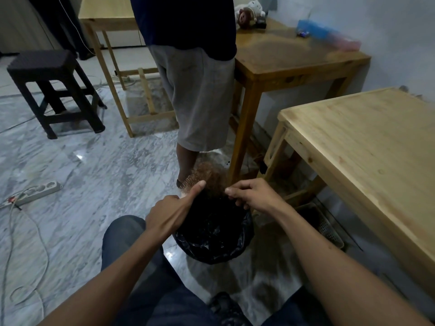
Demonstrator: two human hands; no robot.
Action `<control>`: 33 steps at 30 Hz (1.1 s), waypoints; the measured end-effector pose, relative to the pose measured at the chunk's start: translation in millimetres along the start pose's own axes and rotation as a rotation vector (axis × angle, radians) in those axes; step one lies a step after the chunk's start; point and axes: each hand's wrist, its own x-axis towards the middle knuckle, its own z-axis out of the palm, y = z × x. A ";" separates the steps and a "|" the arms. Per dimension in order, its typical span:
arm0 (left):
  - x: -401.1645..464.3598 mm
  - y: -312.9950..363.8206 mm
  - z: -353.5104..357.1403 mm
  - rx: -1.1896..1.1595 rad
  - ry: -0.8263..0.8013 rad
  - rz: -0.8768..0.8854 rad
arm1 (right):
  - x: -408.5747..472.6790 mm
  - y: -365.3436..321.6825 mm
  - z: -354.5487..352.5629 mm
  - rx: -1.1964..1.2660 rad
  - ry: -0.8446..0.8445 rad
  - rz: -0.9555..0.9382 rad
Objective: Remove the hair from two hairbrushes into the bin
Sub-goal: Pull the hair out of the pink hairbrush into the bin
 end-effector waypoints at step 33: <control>16.0 1.6 -17.3 -0.425 0.072 -0.137 | 13.1 31.1 12.3 0.007 0.167 0.107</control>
